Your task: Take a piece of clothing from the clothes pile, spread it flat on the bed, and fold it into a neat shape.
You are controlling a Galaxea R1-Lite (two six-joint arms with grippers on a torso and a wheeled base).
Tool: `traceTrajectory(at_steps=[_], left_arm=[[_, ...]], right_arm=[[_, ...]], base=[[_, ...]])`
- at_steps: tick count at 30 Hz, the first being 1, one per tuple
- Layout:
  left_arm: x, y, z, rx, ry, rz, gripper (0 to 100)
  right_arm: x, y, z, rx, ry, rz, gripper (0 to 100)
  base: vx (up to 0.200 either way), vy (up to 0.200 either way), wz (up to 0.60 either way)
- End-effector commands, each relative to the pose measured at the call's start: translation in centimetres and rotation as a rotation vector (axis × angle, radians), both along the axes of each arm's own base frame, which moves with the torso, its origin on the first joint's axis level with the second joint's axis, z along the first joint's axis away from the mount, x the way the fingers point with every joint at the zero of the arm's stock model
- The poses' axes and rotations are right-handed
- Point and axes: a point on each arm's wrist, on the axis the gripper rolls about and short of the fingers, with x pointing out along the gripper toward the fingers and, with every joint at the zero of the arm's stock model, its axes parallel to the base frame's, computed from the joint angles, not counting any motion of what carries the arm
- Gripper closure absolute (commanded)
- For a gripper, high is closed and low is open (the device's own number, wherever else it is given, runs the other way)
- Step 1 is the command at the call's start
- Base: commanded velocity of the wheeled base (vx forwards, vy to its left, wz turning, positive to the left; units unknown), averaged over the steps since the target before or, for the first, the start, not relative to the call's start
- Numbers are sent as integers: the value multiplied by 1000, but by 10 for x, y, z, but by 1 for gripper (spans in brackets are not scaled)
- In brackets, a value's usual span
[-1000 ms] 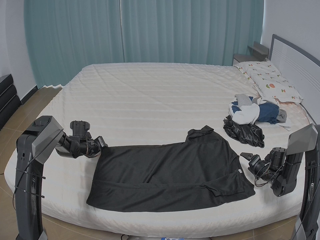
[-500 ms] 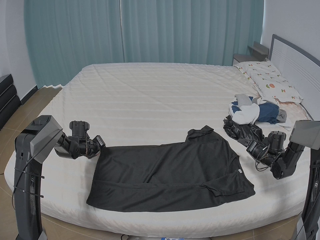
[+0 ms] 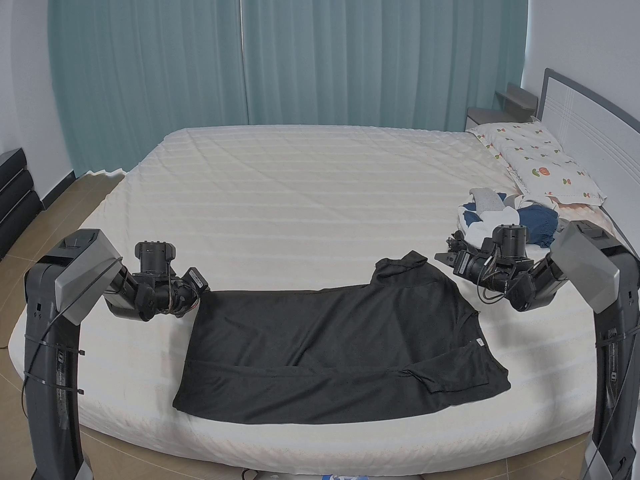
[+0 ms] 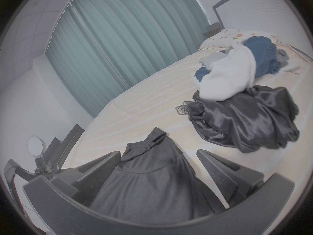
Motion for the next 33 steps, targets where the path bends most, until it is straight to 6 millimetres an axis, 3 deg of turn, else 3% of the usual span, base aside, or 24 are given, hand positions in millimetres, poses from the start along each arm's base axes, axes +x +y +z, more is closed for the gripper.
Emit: traceTrajectory(at_steps=[1,4,12,24,25,33], left_arm=[[-2,0,3,-7,-4,4,100],[-2,1,2,-7,-1,6,100],[-3,1,1,-10,3,7,100],[-3,1,2,-9,1,9,100],[-3,1,1,-9,3,9,100],[-2,2,2,-10,0,11,100]], right_arm=[[28,16,-43,-34,31,34,0],[38,18,-51,-39,22,21,0],[56,17,-46,-37,3,6,0],[56,21,-53,-27,33,-7,0],[56,21,-53,-27,35,-7,100],[56,13,-45,-24,5,-49,100]], base=[[0,0,0],[0,0,0],[0,0,0],[0,0,0],[0,0,0],[0,0,0]])
